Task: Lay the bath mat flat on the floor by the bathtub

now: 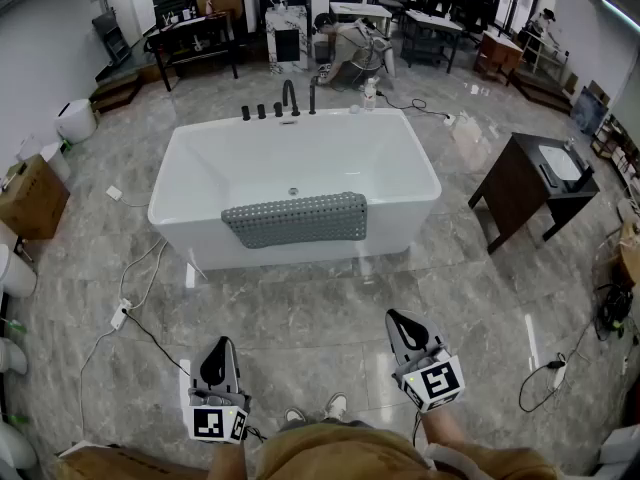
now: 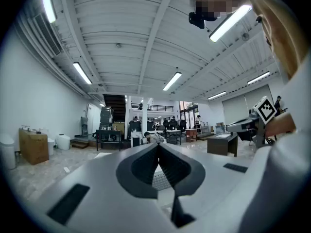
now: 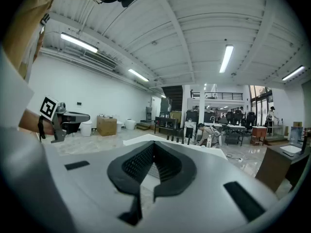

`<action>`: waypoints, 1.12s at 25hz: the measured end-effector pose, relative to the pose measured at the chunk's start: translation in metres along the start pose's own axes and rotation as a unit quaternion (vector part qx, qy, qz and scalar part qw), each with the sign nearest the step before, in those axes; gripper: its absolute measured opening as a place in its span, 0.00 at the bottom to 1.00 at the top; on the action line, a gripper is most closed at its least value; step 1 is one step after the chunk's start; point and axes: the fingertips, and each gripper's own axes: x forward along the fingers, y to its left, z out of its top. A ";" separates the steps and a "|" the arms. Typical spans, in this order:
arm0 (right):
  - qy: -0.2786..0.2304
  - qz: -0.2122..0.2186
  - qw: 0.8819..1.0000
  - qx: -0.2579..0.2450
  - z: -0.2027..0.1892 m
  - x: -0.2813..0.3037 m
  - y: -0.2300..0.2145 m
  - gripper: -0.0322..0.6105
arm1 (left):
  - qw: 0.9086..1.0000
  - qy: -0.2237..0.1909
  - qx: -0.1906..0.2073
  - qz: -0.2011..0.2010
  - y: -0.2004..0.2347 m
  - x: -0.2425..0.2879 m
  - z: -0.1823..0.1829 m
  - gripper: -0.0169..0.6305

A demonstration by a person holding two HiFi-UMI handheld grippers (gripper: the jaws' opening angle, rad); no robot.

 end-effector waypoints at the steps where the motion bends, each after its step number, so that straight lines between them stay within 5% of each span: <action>1: 0.000 0.001 1.000 -0.001 -0.002 0.000 0.000 0.05 | 1.000 0.003 -0.001 0.001 0.002 0.001 -0.004 0.03; 28: -0.002 0.030 1.000 -0.007 -0.010 0.039 -0.030 0.05 | 1.000 0.015 -0.007 0.022 0.000 0.049 -0.016 0.03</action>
